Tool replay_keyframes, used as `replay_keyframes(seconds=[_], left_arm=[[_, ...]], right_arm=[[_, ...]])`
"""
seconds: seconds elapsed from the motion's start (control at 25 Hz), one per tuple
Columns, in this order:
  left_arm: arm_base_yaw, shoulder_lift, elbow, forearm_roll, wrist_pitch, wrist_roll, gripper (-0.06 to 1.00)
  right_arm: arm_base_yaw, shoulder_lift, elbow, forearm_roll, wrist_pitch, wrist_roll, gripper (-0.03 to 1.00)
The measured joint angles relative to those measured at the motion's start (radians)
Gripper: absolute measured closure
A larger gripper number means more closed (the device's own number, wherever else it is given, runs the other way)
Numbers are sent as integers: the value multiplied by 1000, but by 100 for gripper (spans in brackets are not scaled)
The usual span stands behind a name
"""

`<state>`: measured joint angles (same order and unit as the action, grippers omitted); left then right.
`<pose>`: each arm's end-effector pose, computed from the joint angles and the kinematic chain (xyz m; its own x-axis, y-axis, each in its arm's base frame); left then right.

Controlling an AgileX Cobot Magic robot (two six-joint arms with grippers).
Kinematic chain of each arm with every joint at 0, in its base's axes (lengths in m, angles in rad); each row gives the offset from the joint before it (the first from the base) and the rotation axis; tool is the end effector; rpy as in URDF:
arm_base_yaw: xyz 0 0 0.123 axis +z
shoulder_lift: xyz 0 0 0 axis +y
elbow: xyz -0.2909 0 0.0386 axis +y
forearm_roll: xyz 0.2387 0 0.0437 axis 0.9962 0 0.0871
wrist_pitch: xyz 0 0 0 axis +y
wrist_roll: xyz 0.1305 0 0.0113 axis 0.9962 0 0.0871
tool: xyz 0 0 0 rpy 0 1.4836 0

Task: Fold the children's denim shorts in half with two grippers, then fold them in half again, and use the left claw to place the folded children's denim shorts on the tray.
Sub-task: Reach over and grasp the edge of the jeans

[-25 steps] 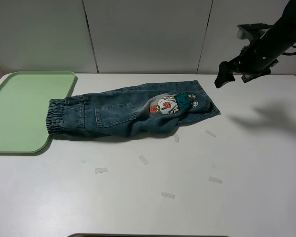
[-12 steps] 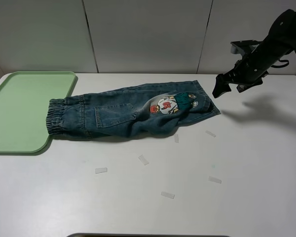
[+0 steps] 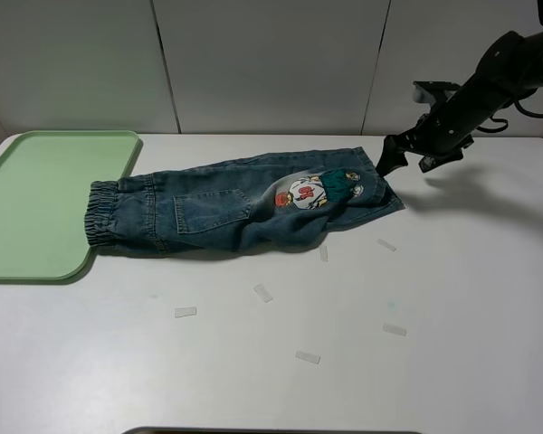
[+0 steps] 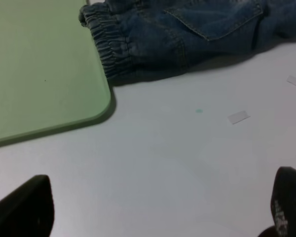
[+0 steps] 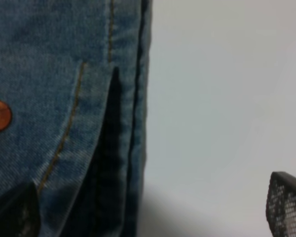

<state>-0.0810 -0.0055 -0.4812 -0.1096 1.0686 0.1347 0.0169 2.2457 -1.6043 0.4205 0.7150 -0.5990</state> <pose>0.0132 -0.0137 0.2486 -0.4559 0.1186 -0.8821 0.2027 0.9789 0.0268 0.4714 0.0431 0.0995 -0.8766 -0.2750 -0.3948 -0.3571 0.9218 0.1507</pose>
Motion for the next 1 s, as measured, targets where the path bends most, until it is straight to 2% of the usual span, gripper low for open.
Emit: replay_keyframes(seconds=[0.4,0.76,1.0], left_arm=[[0,0,0,0,0,0,7],[0,0,0,0,0,0,7],[0,0,0,0,0,0,7]], right_arm=[[0,17,-3,118,37,-1,27],[9,52,-3,127,55,-12,27],[56,59,-4,159,56,-23,27]])
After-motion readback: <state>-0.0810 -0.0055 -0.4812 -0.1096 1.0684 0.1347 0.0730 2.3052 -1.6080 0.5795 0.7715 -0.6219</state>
